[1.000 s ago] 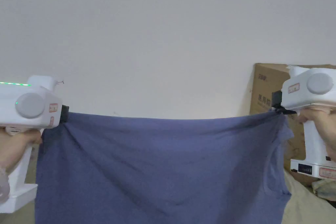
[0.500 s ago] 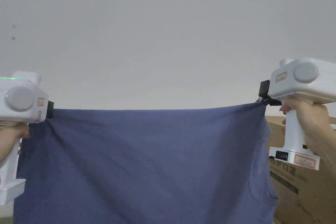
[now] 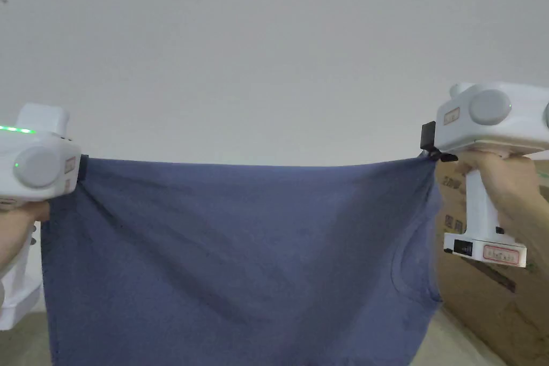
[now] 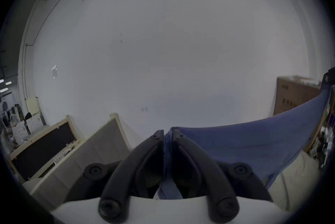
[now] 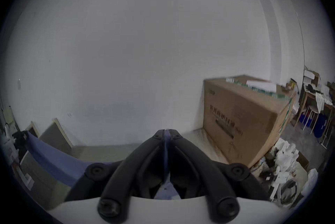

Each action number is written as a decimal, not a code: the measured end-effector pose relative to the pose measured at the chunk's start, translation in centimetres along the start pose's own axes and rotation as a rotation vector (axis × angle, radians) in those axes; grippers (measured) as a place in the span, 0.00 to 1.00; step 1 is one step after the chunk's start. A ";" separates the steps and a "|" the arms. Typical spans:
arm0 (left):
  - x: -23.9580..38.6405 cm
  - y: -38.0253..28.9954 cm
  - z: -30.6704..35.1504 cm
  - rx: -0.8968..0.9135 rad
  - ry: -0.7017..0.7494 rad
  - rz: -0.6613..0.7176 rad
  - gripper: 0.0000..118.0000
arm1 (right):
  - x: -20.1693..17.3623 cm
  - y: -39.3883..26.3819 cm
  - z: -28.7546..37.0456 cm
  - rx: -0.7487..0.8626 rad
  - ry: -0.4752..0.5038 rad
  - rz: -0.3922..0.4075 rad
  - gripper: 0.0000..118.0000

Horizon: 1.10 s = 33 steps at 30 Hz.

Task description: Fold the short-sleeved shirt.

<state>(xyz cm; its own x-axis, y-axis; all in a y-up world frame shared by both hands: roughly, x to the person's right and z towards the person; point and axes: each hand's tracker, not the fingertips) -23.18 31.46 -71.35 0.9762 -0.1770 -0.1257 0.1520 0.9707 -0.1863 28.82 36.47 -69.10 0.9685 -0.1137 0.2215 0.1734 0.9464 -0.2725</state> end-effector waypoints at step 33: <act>-0.9 -38.0 15.6 -0.653 -0.172 0.054 0.05 | 9.0 -42.3 7.6 -0.658 0.031 0.010 0.03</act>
<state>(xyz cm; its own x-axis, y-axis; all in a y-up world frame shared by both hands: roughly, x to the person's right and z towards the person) -27.41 -2.73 -48.92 0.9987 -0.0500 -0.0043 0.0304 0.6702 -0.7416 28.87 -2.25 -48.51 0.9737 -0.1240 0.1911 0.2275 0.5665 -0.7920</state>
